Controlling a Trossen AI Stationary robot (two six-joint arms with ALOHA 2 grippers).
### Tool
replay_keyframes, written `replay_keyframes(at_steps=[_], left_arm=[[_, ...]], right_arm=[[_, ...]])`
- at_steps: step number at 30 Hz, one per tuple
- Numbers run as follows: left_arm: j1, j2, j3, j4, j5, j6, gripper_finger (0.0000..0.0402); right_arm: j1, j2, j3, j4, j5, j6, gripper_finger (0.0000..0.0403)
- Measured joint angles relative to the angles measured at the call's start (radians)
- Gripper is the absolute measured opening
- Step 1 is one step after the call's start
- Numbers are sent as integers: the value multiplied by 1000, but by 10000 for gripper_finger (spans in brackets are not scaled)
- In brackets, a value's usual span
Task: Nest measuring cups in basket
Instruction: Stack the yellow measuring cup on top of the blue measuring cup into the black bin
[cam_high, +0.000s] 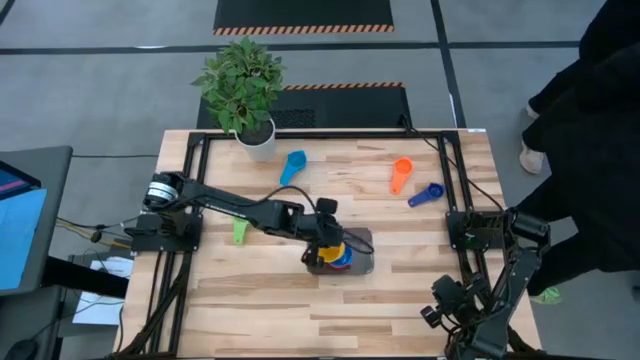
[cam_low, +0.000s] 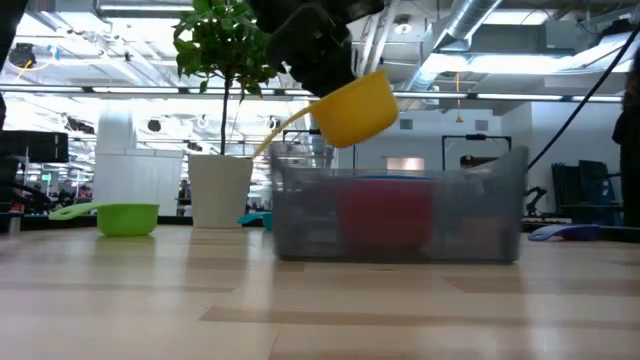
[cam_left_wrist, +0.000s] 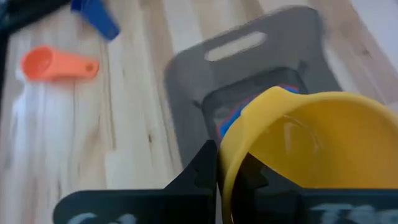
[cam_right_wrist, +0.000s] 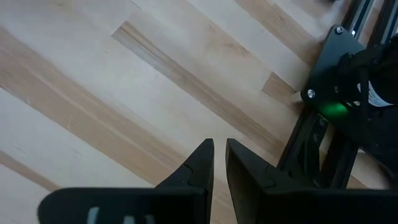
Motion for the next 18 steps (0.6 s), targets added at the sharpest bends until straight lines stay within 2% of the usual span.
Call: replay_keyframes(at_steps=[3,7,13,18], left_arm=[[-1,37,35,1,6,100,0],[0,78,114,-11,-1,111,0],[-15,75,277,-133,-11,173,0],[-9,74,291,-140,106,359,0]], right_arm=[[0,0,0,1,0,0,65],[0,0,0,2,3,0,65],[0,0,0,3,5,0,65],[2,3,0,6,23,0,65]])
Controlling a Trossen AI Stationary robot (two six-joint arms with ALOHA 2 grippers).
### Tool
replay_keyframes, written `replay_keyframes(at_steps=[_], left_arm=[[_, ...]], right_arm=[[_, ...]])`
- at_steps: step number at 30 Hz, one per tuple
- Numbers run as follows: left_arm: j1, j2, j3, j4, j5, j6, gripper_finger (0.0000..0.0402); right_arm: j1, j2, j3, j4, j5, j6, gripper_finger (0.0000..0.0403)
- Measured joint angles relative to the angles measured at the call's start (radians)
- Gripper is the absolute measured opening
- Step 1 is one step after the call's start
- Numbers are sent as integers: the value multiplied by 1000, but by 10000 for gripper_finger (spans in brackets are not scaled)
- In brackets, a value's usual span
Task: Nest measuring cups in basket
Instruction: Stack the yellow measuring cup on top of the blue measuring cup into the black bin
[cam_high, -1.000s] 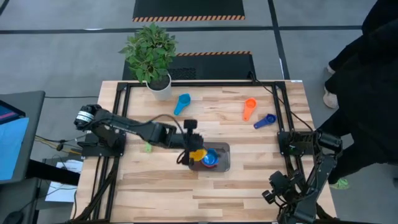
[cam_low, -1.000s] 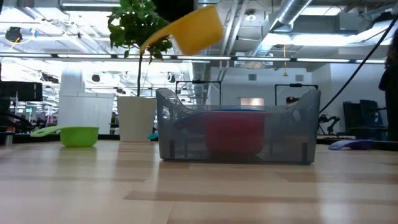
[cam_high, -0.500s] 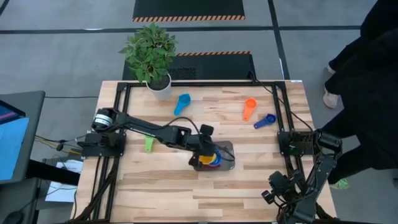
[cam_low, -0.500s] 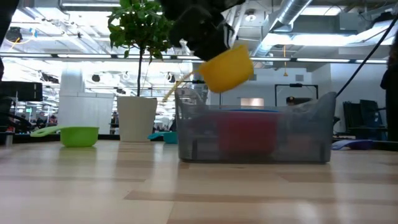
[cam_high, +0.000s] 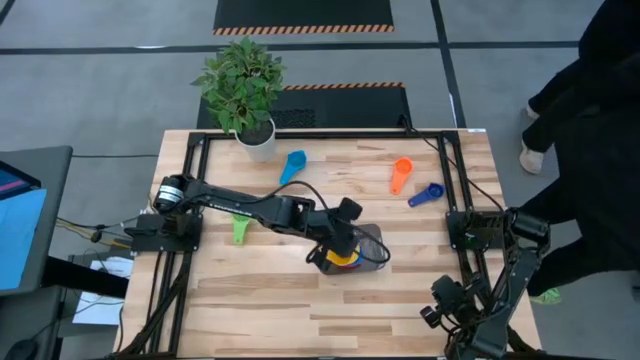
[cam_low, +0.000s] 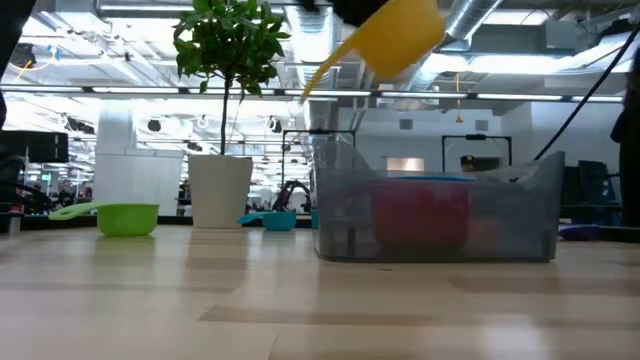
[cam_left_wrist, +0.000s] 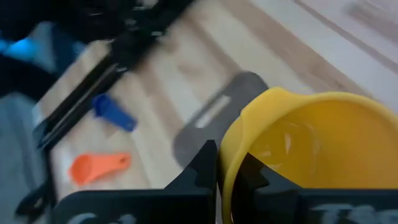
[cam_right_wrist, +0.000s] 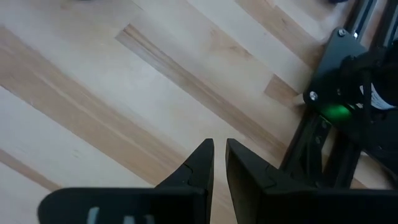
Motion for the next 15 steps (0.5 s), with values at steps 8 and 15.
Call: replay_keyframes(at_steps=[8,15], left_arm=[[0,86,-25,122,1,144,0],[2,100,-25,200,-5,224,0]], right_arm=[[12,2,-56,83,26,-1,65],[15,1,-64,141,25,-1,65]])
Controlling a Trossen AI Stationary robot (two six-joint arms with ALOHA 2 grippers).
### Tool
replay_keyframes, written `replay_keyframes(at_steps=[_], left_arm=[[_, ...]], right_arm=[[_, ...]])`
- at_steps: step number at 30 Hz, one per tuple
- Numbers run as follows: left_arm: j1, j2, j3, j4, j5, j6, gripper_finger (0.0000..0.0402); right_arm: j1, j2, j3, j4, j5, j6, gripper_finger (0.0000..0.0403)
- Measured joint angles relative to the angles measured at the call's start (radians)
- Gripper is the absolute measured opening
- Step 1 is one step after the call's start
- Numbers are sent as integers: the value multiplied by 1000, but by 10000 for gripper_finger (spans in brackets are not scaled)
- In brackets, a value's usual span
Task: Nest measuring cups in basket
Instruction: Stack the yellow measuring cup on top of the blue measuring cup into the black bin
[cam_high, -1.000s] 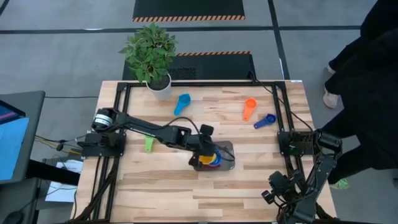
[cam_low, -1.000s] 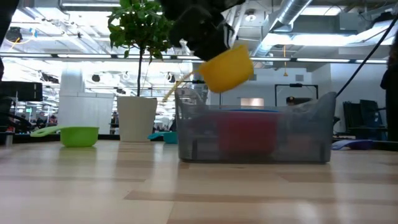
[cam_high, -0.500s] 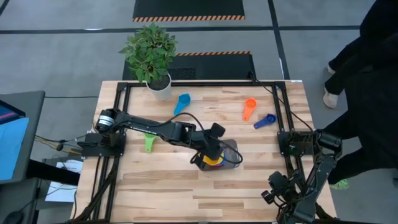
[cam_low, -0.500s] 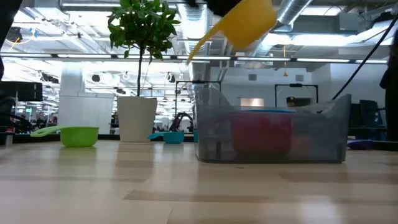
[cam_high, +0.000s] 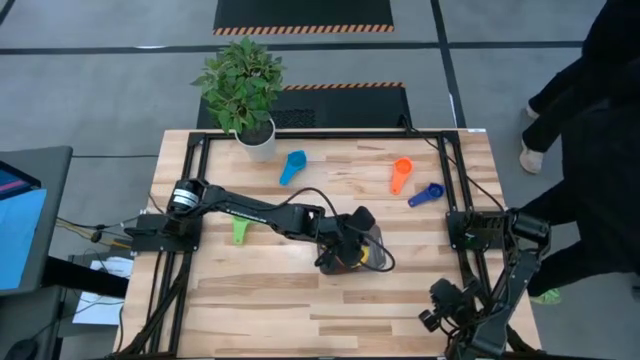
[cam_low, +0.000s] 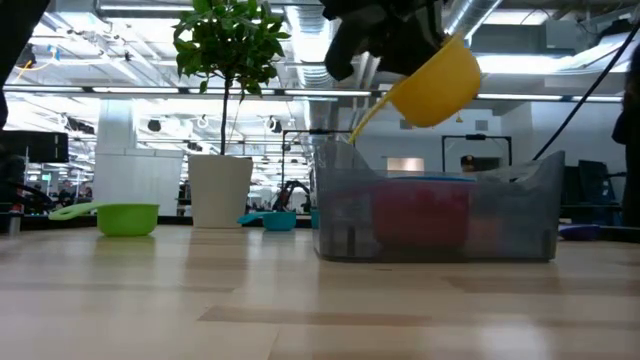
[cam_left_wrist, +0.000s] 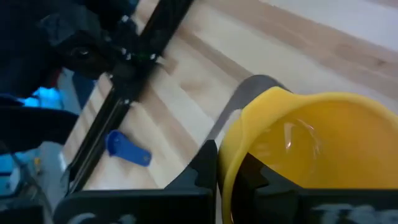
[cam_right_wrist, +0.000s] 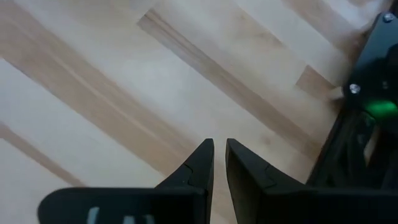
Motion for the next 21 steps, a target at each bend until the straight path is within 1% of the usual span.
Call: replay_keyframes(at_steps=[7,13,16,19,21], left_arm=[[2,0,-1,-35,11,-23,0],[13,17,0,-28,12,-31,1],[20,32,0,-23,29,-54,10],[21,37,-2,-41,-12,-56,18],[22,37,-1,-44,-14,-56,18]], right_arm=[[3,0,0,8,-2,0,65],[3,0,0,10,-3,0,65],[3,0,0,12,-3,0,65],[3,0,0,19,-3,0,65],[3,0,0,21,-3,0,65]])
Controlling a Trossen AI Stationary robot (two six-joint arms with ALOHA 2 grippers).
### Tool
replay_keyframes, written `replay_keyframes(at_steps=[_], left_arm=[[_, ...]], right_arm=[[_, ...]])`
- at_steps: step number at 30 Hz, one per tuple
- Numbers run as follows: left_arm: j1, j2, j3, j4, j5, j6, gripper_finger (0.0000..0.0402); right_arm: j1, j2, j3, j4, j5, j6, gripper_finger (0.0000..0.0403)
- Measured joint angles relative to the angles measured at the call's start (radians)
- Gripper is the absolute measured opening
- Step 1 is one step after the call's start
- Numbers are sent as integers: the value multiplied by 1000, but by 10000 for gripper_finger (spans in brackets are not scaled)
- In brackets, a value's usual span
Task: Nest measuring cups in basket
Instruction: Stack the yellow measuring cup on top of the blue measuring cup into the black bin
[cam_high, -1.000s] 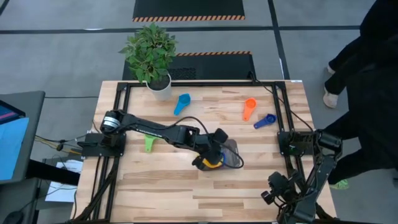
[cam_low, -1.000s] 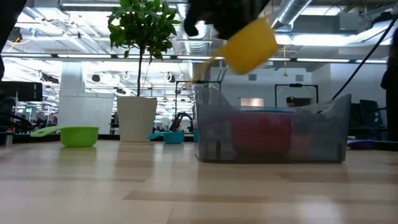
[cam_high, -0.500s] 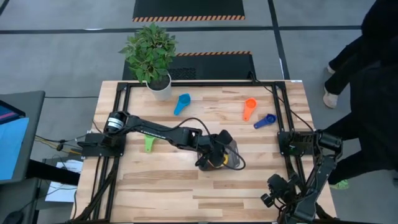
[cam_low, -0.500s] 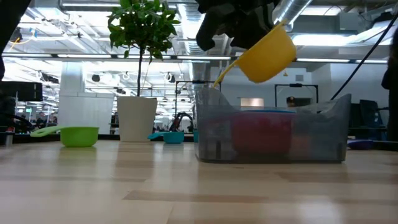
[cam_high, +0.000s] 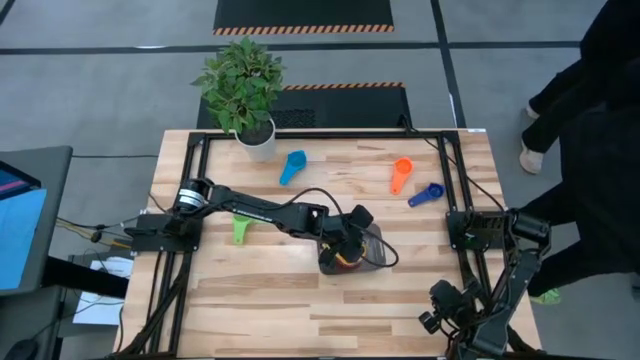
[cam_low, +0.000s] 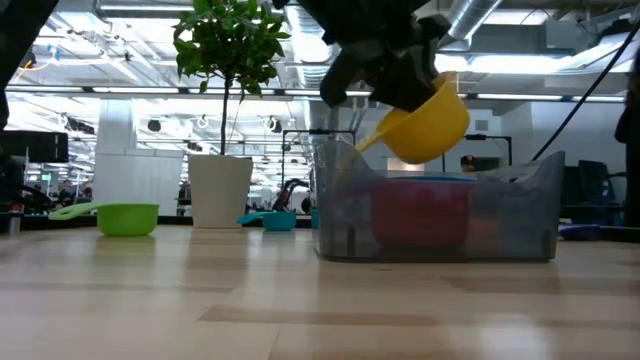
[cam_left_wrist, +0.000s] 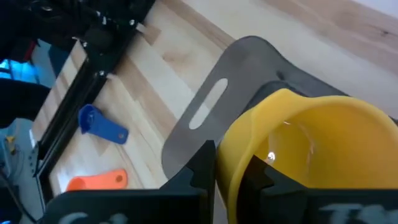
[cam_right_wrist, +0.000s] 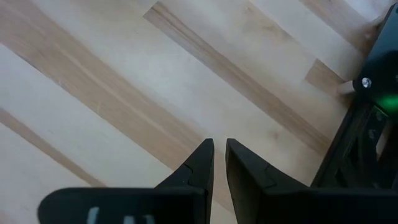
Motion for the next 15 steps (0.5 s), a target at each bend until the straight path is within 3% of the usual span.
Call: replay_keyframes(at_steps=[8,15], left_arm=[[4,0,0,-72,14,-36,18],[4,0,0,-69,15,-18,43]], right_arm=[[0,0,0,4,0,0,65],[0,0,0,23,0,0,65]])
